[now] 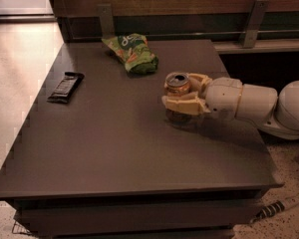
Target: Place orange can upright
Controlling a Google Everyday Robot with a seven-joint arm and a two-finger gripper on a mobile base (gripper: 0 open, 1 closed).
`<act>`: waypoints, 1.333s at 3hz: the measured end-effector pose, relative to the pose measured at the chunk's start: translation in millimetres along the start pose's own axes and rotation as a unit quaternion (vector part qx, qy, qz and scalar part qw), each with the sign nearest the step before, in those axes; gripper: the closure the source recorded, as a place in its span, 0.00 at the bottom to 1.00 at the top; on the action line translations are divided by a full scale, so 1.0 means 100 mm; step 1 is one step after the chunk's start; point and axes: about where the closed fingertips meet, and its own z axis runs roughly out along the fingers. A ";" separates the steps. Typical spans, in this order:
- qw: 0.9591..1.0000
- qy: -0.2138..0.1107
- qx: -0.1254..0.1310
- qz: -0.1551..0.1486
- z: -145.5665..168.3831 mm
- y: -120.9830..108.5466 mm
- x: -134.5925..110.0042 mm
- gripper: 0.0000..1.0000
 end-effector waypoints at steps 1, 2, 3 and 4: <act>1.000 -0.005 -0.003 0.022 0.02 0.02 0.13 0.98; 1.000 -0.005 -0.003 0.022 0.01 0.01 0.07 0.75; 1.000 -0.005 -0.003 0.022 0.01 0.01 0.06 0.51; 1.000 -0.005 -0.006 0.021 0.04 0.02 0.05 0.22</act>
Offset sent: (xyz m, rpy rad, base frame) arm 0.0005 0.0002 -0.0162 0.0275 0.0358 0.0024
